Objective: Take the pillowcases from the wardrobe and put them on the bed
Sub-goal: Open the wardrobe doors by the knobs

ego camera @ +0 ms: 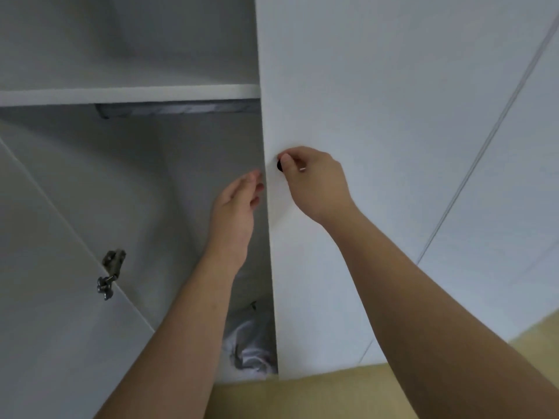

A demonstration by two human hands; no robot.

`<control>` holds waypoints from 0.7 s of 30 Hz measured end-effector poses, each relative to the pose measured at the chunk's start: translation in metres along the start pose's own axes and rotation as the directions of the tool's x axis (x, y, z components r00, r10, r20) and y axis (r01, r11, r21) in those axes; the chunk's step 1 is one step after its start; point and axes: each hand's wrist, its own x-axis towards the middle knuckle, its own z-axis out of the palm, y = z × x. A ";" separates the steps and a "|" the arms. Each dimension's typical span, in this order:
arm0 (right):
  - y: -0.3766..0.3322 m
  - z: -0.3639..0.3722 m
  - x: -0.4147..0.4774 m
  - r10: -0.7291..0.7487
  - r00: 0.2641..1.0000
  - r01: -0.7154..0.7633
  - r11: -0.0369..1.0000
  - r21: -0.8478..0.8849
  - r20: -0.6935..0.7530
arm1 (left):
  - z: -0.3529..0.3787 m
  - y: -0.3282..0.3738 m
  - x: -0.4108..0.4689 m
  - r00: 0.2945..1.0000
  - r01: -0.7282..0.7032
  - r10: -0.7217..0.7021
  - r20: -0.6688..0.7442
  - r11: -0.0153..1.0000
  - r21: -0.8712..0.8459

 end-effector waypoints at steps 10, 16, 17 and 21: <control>-0.011 -0.019 -0.084 0.176 0.964 -0.136 0.971 0.198 -0.201 | 0.015 0.015 -0.025 0.965 0.022 0.022 0.261 0.986 -0.163; -0.010 -0.052 -0.138 0.235 0.904 -0.147 0.955 0.258 -0.357 | 0.031 0.027 -0.077 0.893 0.023 0.035 0.449 0.992 -0.122; -0.008 -0.058 -0.146 0.228 0.895 -0.137 0.959 0.250 -0.385 | 0.034 0.028 -0.084 0.869 0.010 0.044 0.493 0.994 -0.106; 0.002 -0.092 -0.177 0.250 0.866 -0.151 0.956 0.250 -0.433 | 0.057 0.029 -0.108 0.753 -0.020 0.049 0.657 0.998 -0.051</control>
